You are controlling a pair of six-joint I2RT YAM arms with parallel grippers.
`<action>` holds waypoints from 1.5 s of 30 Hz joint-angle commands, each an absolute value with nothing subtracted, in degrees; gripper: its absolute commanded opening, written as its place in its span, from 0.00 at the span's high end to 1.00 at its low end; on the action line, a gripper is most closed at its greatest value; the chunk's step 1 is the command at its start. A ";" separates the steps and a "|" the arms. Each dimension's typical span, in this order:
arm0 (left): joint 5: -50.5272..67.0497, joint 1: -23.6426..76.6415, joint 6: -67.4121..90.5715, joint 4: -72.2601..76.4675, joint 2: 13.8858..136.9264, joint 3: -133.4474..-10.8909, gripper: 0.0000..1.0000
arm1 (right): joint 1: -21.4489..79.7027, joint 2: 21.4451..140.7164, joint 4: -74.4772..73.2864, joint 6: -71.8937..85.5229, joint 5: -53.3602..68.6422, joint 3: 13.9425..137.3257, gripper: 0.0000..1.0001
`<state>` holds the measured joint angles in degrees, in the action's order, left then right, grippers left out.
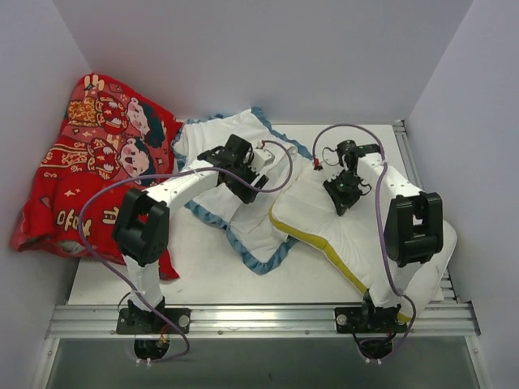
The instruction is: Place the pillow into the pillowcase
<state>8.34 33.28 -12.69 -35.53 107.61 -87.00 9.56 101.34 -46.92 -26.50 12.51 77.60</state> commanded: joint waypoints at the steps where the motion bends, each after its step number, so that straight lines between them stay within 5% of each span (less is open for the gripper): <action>1: 3.61 33.31 -14.06 -34.72 110.47 -91.75 0.19 | 10.28 103.97 -47.29 -21.71 8.45 76.12 1.00; 20: 0.44 34.54 -14.85 -28.66 123.04 -100.02 0.19 | 11.69 110.74 -47.99 -19.77 3.08 72.42 1.00; 28: -10.19 34.28 -16.34 -27.95 126.47 -103.00 0.25 | 11.78 111.09 -48.34 -20.30 2.29 71.63 1.00; 31: -12.56 33.49 -17.14 -27.95 126.74 -103.97 0.31 | 11.78 111.36 -48.25 -20.39 2.46 71.37 1.00; 41: -8.79 30.76 -17.31 -27.95 124.63 -104.77 0.72 | 11.78 111.62 -48.25 -20.65 2.99 71.90 1.00; 44: -5.98 30.59 -17.58 -28.39 123.66 -104.15 0.88 | 11.69 111.27 -48.16 -20.83 3.34 71.72 1.00; 45: -5.54 30.59 -17.49 -28.56 123.49 -103.98 1.00 | 11.78 110.66 -48.25 -20.83 3.60 71.63 1.00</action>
<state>-8.67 30.52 -17.10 -29.78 126.87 -102.74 12.08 107.68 -44.45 -21.08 4.78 74.89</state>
